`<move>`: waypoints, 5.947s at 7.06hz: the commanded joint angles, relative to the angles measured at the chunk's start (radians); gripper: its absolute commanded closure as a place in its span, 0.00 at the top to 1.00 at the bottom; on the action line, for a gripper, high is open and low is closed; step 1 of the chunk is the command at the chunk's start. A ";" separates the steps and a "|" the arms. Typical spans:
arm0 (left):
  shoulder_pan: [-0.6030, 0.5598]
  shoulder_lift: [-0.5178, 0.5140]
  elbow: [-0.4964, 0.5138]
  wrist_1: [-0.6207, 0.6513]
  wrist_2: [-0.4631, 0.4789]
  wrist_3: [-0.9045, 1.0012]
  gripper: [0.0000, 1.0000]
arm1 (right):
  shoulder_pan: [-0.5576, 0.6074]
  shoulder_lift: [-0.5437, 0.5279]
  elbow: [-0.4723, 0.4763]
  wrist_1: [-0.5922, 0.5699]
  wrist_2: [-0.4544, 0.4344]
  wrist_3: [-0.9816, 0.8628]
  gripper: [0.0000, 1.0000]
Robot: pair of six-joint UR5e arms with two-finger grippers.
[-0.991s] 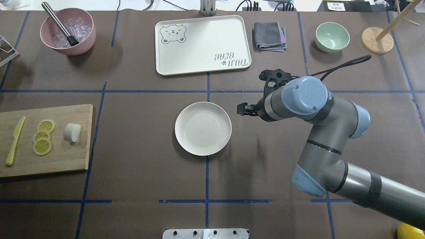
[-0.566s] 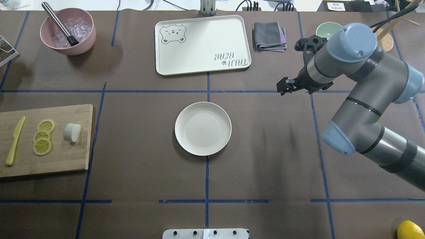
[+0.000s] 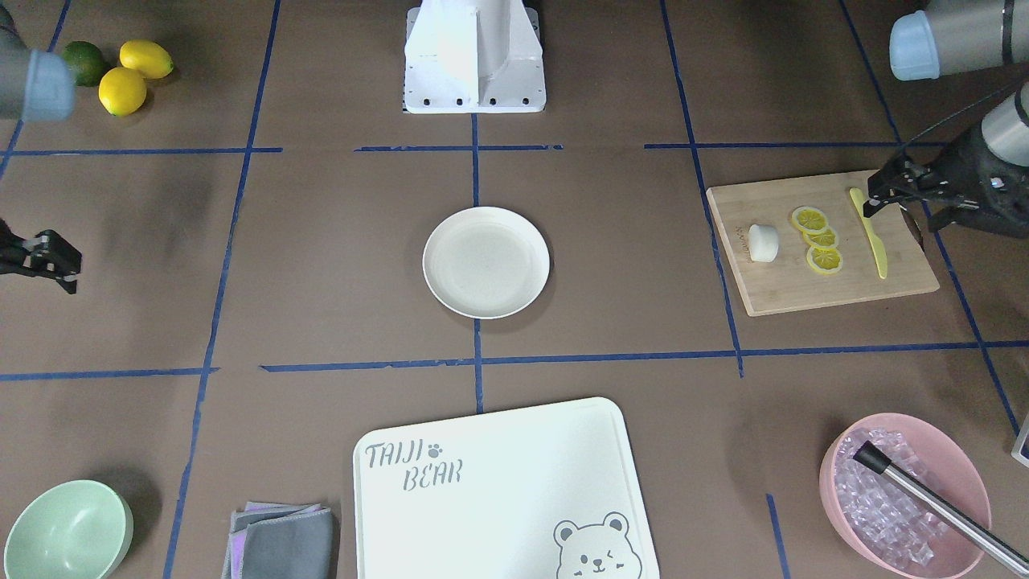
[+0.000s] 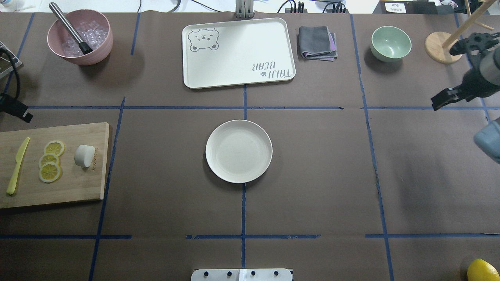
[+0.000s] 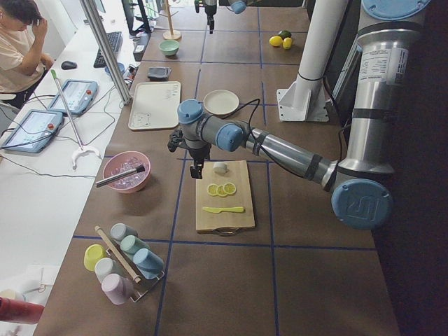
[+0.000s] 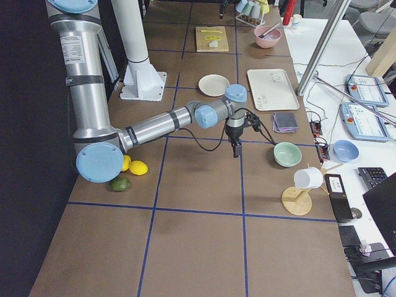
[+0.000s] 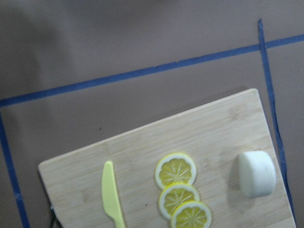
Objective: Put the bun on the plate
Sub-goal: 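Move the left gripper over the white bun on the cutting board, then lower the left gripper, close on the white bun and lift it, then carry the bun with the left gripper and lower it onto the plate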
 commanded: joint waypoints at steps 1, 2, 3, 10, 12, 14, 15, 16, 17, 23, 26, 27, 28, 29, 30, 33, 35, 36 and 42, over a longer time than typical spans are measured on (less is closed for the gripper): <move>0.123 -0.088 0.002 0.002 0.031 -0.121 1.00 | 0.214 -0.206 -0.010 0.004 0.187 -0.106 1.00; 0.192 -0.105 0.010 -0.006 0.122 -0.171 1.00 | 0.279 -0.269 -0.002 0.007 0.190 -0.135 1.00; 0.222 -0.110 0.019 -0.008 0.131 -0.173 1.00 | 0.305 -0.283 -0.001 0.005 0.193 -0.181 1.00; 0.299 -0.087 0.169 -0.109 0.136 -0.282 0.99 | 0.305 -0.282 -0.007 0.005 0.187 -0.185 1.00; 0.300 -0.087 0.169 -0.107 0.129 -0.284 0.97 | 0.305 -0.279 -0.009 0.005 0.186 -0.185 1.00; 0.302 -0.087 0.169 -0.100 0.126 -0.282 0.86 | 0.305 -0.276 -0.009 0.005 0.183 -0.185 1.00; 0.308 -0.087 0.172 -0.097 0.126 -0.282 0.86 | 0.305 -0.276 -0.009 0.005 0.183 -0.185 1.00; 0.308 -0.086 0.172 -0.095 0.126 -0.282 0.86 | 0.305 -0.274 -0.009 0.005 0.181 -0.185 1.00; 0.309 -0.086 0.174 -0.094 0.126 -0.282 0.86 | 0.305 -0.276 -0.009 0.005 0.183 -0.185 1.00; 0.309 -0.086 0.168 -0.091 0.080 -0.282 0.28 | 0.305 -0.274 -0.010 0.005 0.183 -0.185 1.00; 0.311 -0.157 0.058 0.086 0.079 -0.284 0.29 | 0.305 -0.277 -0.010 0.005 0.184 -0.185 1.00; 0.311 -0.244 0.045 0.157 0.080 -0.318 0.29 | 0.305 -0.279 -0.010 0.005 0.184 -0.185 1.00; 0.314 -0.310 0.047 0.172 0.082 -0.402 0.29 | 0.305 -0.280 -0.009 0.005 0.186 -0.185 1.00; 0.341 -0.398 0.063 0.172 0.082 -0.531 0.29 | 0.305 -0.282 -0.009 0.005 0.186 -0.185 1.00; 0.421 -0.484 0.091 0.172 0.088 -0.646 0.29 | 0.305 -0.282 -0.009 0.005 0.186 -0.185 1.00; 0.548 -0.801 0.386 0.135 0.183 -0.831 0.29 | 0.305 -0.283 -0.010 0.005 0.187 -0.185 1.00; 0.579 -0.822 0.543 -0.013 0.224 -0.834 0.29 | 0.305 -0.283 -0.010 0.004 0.186 -0.185 1.00; 0.596 -0.822 0.583 -0.046 0.252 -0.836 0.29 | 0.305 -0.283 -0.009 0.005 0.186 -0.185 1.00; 0.612 -0.819 0.568 -0.045 0.249 -0.842 0.99 | 0.305 -0.282 -0.009 0.005 0.184 -0.185 1.00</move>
